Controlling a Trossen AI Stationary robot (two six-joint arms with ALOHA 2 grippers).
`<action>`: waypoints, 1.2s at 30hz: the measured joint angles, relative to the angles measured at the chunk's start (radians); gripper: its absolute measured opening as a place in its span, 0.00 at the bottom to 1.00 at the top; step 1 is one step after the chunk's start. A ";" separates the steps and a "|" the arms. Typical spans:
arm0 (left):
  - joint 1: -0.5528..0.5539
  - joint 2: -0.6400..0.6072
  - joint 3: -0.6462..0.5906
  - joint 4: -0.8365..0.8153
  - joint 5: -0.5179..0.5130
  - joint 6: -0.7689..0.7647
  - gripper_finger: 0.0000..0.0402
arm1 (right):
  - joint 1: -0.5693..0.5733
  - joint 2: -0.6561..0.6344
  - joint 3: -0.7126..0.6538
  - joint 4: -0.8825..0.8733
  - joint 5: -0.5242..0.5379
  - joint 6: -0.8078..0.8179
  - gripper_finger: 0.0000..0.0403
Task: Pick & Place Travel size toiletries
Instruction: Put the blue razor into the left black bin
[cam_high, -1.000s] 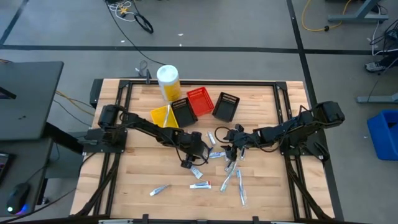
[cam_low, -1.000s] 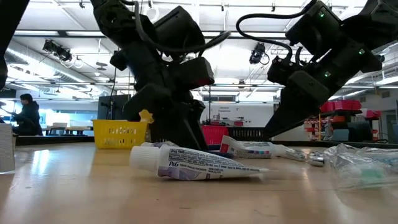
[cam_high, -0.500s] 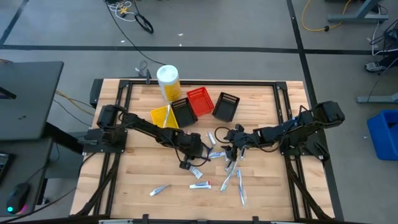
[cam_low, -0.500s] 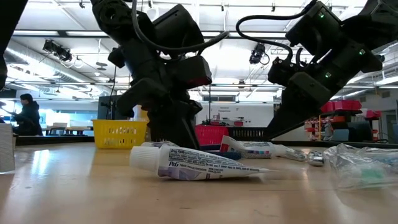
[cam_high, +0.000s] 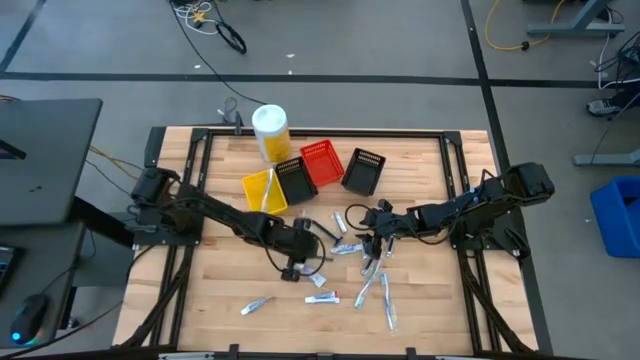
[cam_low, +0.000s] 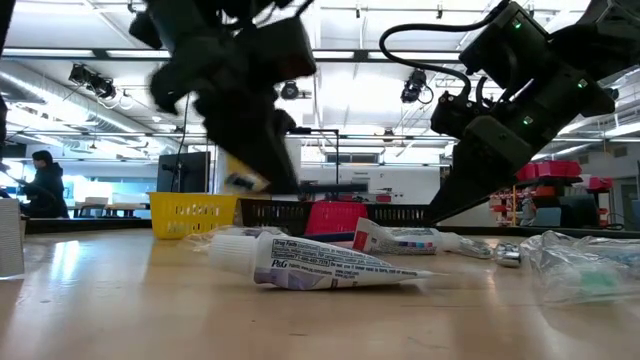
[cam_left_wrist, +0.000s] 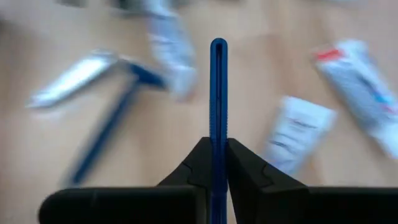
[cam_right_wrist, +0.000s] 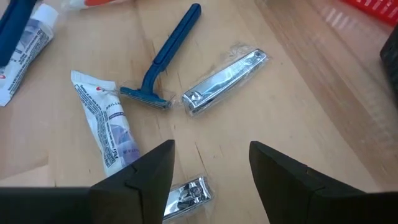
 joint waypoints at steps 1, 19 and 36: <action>-0.002 -0.024 -0.001 -0.026 -0.059 -0.025 0.09 | 0.000 0.000 0.000 0.001 0.000 0.000 0.54; 0.314 -0.114 -0.048 -0.065 -0.489 -0.556 0.09 | 0.000 0.000 0.000 0.028 -0.033 0.000 0.57; 0.462 0.029 -0.053 -0.012 -0.366 -0.602 0.11 | 0.000 0.000 0.000 0.026 -0.033 -0.012 0.56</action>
